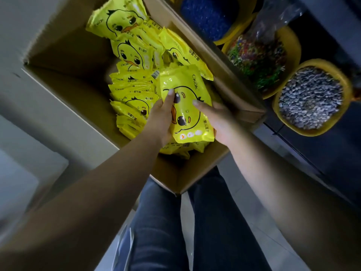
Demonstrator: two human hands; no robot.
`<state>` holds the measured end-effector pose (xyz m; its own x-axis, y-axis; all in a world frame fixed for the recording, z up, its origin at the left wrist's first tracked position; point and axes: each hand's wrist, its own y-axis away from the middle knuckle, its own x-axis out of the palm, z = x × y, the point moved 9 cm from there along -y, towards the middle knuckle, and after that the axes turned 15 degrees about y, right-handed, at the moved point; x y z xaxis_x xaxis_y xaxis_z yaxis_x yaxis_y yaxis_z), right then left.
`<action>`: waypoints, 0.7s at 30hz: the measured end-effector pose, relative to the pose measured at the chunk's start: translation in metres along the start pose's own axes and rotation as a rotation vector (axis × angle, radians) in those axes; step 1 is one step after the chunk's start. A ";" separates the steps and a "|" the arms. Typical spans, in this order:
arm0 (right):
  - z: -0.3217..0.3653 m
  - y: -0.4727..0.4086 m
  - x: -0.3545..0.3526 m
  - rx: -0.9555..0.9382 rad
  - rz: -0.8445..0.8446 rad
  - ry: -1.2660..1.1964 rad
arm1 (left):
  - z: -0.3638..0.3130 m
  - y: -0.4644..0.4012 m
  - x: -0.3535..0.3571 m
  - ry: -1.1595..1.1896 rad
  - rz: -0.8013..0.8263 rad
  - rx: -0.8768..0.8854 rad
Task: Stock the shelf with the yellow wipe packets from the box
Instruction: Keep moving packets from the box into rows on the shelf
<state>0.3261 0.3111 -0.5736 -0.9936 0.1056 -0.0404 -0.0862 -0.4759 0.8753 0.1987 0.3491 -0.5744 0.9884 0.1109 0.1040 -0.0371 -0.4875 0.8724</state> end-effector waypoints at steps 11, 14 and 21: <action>-0.005 0.004 -0.065 -0.098 -0.232 0.442 | -0.118 -0.042 0.041 -1.023 0.090 0.746; -0.008 0.000 -0.070 -0.078 -0.231 0.481 | -0.131 -0.051 0.068 -1.386 0.248 0.932; -0.001 0.004 -0.081 -0.123 -0.245 0.557 | -0.124 -0.066 0.074 -1.712 0.201 0.944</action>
<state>0.4064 0.2995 -0.5674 -0.8299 -0.2313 -0.5078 -0.2918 -0.5958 0.7482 0.2565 0.4967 -0.5651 0.0820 -0.5265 -0.8462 -0.6433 -0.6765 0.3586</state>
